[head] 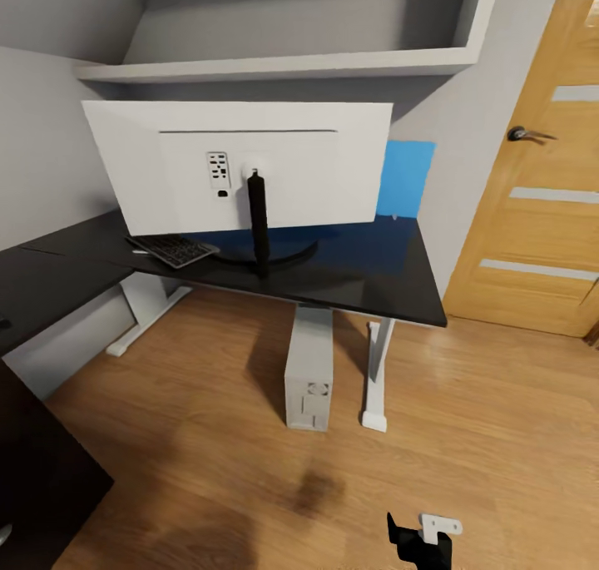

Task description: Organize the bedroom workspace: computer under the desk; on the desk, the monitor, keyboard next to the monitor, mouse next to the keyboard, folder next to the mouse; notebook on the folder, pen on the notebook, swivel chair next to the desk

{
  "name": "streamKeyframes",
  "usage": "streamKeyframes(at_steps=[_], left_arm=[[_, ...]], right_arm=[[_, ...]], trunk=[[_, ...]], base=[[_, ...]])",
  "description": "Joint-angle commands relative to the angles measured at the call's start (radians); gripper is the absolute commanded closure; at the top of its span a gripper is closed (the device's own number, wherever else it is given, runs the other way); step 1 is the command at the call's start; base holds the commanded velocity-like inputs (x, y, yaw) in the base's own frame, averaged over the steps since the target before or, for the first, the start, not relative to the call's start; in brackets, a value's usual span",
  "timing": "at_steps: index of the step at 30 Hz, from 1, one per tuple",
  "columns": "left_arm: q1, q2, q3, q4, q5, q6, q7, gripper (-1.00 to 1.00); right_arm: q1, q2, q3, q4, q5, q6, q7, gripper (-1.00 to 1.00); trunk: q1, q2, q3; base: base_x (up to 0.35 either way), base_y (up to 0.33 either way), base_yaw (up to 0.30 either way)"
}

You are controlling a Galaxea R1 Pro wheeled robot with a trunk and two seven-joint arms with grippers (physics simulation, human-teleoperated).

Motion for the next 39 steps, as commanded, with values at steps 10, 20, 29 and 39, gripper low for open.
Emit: streamKeyframes(at_steps=[10, 20, 29, 39], left_arm=[[0.000, -0.005, -0.004, 0.000, 0.003, -0.002, 0.005, -1.00], [0.000, -0.005, -0.002, -0.018, 0.005, 0.039, 0.009, -1.00], [0.000, -0.005, -0.003, -0.189, 0.006, 0.205, 0.018, -1.00], [0.000, -0.002, -0.003, -0.458, 0.004, 0.472, 0.030, -1.00]], right_arm=[[-0.001, 0.000, -0.002, 0.002, -0.004, -0.004, 0.002, -1.00], [-0.001, 0.034, 0.001, -0.009, -0.003, 0.004, 0.003, -1.00], [-0.003, 0.074, 0.002, -0.110, -0.002, 0.045, -0.037, -1.00], [-0.011, 0.113, 0.005, -0.304, 0.002, 0.286, -0.164, -1.00]], trunk=[[0.000, 0.000, -0.005], [0.038, -0.070, -0.037], [0.073, -0.133, -0.065], [0.111, -0.203, -0.097]], base=[[0.000, 0.000, -0.162], [0.000, 0.000, -0.024], [0.000, 0.000, -0.002], [0.000, 0.000, 0.000]])
